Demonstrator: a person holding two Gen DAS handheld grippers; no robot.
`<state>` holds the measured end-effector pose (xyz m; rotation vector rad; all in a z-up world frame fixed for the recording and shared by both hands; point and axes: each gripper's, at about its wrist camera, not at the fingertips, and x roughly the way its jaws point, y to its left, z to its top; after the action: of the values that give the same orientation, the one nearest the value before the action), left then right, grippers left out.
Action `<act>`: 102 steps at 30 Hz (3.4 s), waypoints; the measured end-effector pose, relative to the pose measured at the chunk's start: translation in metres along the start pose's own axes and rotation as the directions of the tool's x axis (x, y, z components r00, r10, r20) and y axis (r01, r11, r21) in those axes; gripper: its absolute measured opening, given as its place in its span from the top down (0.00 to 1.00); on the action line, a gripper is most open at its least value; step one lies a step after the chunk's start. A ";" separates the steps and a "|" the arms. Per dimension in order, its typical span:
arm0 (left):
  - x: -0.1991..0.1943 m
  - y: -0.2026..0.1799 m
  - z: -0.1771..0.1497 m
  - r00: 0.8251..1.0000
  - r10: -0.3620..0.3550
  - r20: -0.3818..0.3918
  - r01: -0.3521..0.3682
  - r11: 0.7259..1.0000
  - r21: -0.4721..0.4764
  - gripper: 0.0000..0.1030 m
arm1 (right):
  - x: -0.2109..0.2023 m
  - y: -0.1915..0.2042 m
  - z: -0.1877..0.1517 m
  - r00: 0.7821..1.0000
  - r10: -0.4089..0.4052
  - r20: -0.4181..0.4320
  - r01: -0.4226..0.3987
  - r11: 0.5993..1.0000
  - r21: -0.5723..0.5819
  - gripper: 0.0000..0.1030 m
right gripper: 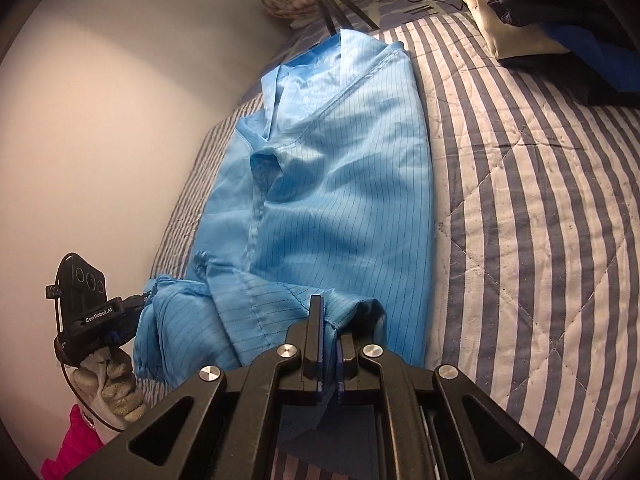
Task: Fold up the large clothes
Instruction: 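Lift the held hem end and fold it over toward the collar, then open both grippers and lift them away from the folded coat, then grasp the collar end of the folded coat with both grippers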
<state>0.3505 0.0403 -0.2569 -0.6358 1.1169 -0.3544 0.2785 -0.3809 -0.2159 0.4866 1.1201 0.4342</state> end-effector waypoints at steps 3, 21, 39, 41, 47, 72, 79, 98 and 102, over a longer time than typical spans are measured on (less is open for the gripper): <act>0.002 0.002 0.002 1.000 0.013 -0.024 -0.013 1.000 -0.020 0.55 | -0.002 -0.002 0.001 1.000 0.018 -0.001 -0.018 1.000 0.020 0.75; -0.034 -0.020 -0.013 0.999 0.033 0.032 -0.038 0.984 0.174 0.42 | -0.039 0.028 -0.016 0.992 -0.123 0.037 0.128 0.965 -0.227 0.64; -0.004 -0.021 -0.028 0.943 0.312 0.116 -0.331 0.909 0.252 0.62 | 0.003 0.036 -0.026 0.898 -0.440 0.029 0.424 0.842 -0.334 0.67; -0.022 -0.036 -0.033 0.940 0.301 0.160 -0.336 0.899 0.283 0.62 | -0.013 0.050 -0.027 0.890 -0.449 0.083 0.448 0.825 -0.345 0.67; -0.072 -0.077 -0.058 0.928 0.268 0.259 -0.348 0.870 0.350 0.62 | -0.066 0.086 -0.041 0.864 -0.450 0.227 0.503 0.801 -0.324 0.62; -0.264 -0.209 -0.178 0.826 0.060 0.561 -0.404 0.756 0.514 0.38 | -0.259 0.220 -0.142 0.766 -0.330 0.551 0.548 0.784 -0.293 0.46; -0.253 -0.189 -0.137 0.862 0.087 0.499 -0.357 0.804 0.476 0.38 | -0.261 0.204 -0.124 0.783 -0.288 0.551 0.509 0.806 -0.303 0.45; -0.111 -0.107 0.105 0.955 0.133 0.264 -0.237 0.878 0.417 0.38 | -0.129 0.124 0.065 0.922 -0.206 0.328 0.324 0.874 -0.361 0.46; -0.055 -0.093 0.166 0.974 0.089 0.210 -0.166 0.906 0.388 0.38 | -0.075 0.108 0.122 0.932 -0.193 0.305 0.300 0.885 -0.355 0.46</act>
<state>0.4840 0.0481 -0.1107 -0.2206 0.8634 -0.3898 0.3544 -0.3526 -0.0554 0.0340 0.7946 0.3466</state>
